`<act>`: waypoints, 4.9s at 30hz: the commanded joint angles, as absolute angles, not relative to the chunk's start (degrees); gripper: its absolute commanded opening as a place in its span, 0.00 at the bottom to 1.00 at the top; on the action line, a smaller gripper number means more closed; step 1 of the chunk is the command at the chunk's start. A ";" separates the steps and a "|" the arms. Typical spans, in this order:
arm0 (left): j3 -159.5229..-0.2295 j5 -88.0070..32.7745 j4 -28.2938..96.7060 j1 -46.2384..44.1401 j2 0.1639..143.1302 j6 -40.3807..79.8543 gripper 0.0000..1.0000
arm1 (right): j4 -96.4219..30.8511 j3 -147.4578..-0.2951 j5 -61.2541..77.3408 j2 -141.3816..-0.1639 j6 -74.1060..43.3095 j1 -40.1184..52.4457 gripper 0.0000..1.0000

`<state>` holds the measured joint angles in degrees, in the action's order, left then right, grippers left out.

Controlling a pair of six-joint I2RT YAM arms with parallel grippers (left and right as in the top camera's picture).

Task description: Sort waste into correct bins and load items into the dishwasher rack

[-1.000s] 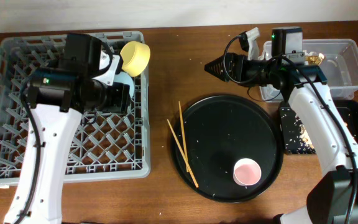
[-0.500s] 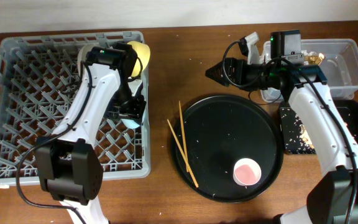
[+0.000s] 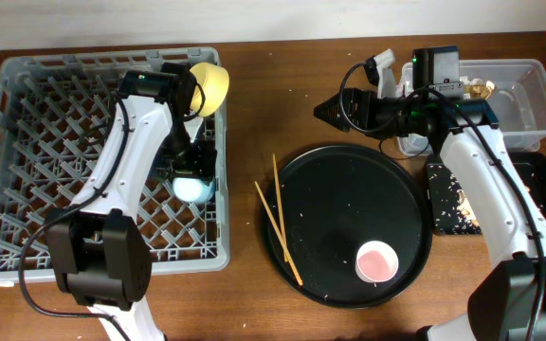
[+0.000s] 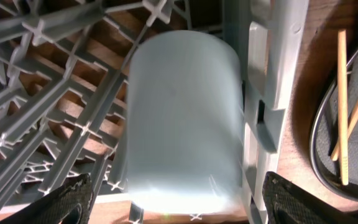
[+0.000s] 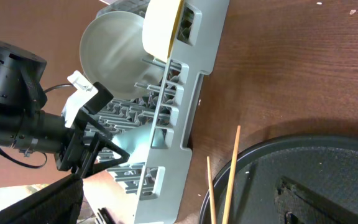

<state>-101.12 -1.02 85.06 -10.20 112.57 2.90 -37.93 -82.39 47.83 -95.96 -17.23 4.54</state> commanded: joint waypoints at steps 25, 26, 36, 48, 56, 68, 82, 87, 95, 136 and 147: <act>-116.29 -4.71 75.20 -16.82 112.92 -1.34 0.95 | -77.08 -58.04 8.78 -83.79 -22.98 2.98 0.58; -116.29 -4.71 75.11 -16.82 112.92 -1.34 0.95 | -74.30 -55.96 8.78 -83.79 -23.03 2.98 0.57; -116.31 -10.13 75.00 -16.69 112.92 -1.34 0.95 | -66.46 -54.61 13.65 -83.22 -23.46 2.96 0.04; -116.31 -82.32 75.20 -9.04 112.92 -18.70 0.99 | -8.38 -65.60 63.90 -81.76 -30.11 3.09 0.04; -116.31 -88.23 75.20 -11.03 112.92 -19.62 0.99 | 4.10 -65.60 61.25 -81.91 -36.42 5.34 0.04; -116.31 -84.25 73.95 -15.66 112.92 -19.62 0.98 | 7.29 -65.60 56.53 -83.74 -38.87 12.43 0.04; -116.31 -84.20 73.93 -15.59 112.92 -19.62 0.80 | 5.37 -65.58 56.47 -84.33 -38.39 12.36 0.70; -116.31 -84.20 73.95 -14.06 112.92 -19.59 0.80 | 5.41 -65.58 55.68 -84.33 -38.44 10.24 0.76; -116.31 -84.20 74.06 -11.00 112.92 -19.59 0.80 | 5.41 -65.58 55.64 -84.33 -38.41 7.46 0.77; -116.31 -20.95 69.82 -37.08 125.56 -19.22 0.80 | -11.22 -65.58 62.83 -84.33 -26.00 -16.99 0.71; -147.57 -17.74 87.59 -21.80 121.34 -2.76 0.86 | -33.30 -65.58 30.87 -84.33 -22.74 1.91 0.63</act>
